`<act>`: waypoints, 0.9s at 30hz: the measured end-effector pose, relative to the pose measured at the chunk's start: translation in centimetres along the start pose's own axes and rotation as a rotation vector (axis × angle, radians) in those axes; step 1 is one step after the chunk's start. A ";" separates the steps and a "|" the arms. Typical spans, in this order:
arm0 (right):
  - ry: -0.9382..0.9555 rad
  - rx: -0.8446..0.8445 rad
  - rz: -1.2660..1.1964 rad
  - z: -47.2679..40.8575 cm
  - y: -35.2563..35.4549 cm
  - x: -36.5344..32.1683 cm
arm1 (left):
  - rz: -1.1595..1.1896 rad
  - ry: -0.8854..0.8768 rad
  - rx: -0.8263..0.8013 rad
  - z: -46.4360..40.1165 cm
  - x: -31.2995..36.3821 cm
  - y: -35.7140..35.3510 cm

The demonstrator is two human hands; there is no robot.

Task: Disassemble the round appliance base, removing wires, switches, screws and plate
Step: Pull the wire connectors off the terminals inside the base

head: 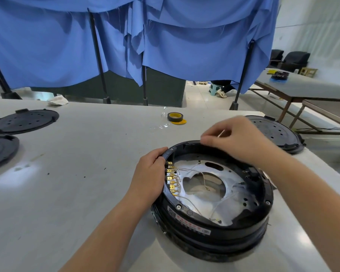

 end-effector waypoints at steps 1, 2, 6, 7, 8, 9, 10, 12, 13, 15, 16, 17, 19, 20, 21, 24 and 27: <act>-0.030 0.025 -0.009 -1.0 1.0 0.7 | 0.000 -0.001 0.003 0.0 0.0 0.0; -0.068 0.049 -0.014 -2.1 2.0 1.5 | -0.002 -0.004 0.003 0.1 0.0 0.0; -0.232 0.095 0.043 -6.4 3.9 5.4 | -0.007 -0.019 0.002 0.2 0.0 0.0; -0.262 0.083 0.061 -7.3 3.9 6.3 | -0.009 -0.019 0.003 0.2 0.0 0.0; -0.287 0.067 0.075 -8.1 3.8 7.2 | -0.008 -0.019 0.005 0.1 0.0 0.0; -0.310 0.049 0.084 -8.8 3.7 7.9 | -0.003 -0.018 0.008 0.1 -0.1 0.0; -0.331 0.030 0.087 -9.4 3.4 8.6 | 0.002 -0.018 0.011 0.1 -0.1 0.1; -0.357 0.001 0.088 -10.4 2.8 9.8 | 0.007 -0.023 0.015 0.0 -0.2 0.1; -0.362 -0.003 0.092 -10.9 2.4 10.3 | 0.007 -0.025 0.016 0.0 -0.3 0.1; -0.372 -0.004 0.101 -11.5 1.6 11.1 | 0.008 -0.024 0.012 -0.1 -0.5 0.0; -0.379 -0.009 0.105 -11.7 1.2 11.4 | 0.005 -0.024 0.011 -0.1 -0.5 0.1; -0.389 -0.017 0.106 -11.9 0.8 11.6 | 0.005 -0.025 0.011 -0.1 -0.5 0.1; -0.409 -0.040 0.090 -12.2 0.3 12.2 | 0.007 -0.033 0.011 -0.2 -0.6 0.1; -0.419 -0.051 0.080 -12.2 0.2 12.5 | 0.005 -0.038 0.012 -0.2 -0.5 0.1; -0.429 -0.058 0.074 -12.3 0.1 12.7 | 0.003 -0.042 0.013 -0.3 -0.5 0.1; -0.462 -0.061 0.067 -12.3 0.1 13.2 | 0.006 -0.040 0.016 -0.3 -0.6 0.1; -0.470 -0.038 0.031 -12.2 0.5 13.5 | 0.008 -0.037 0.019 -0.2 -0.6 0.0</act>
Point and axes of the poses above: each hand's wrist, its own z-axis away from the middle knuckle, its own y-axis out of the back of the hand, x = y × z, the point moved 2 cm from there along -z, towards the middle knuckle, and after that the axes turned 12 degrees about -x, right-handed, at the moved point
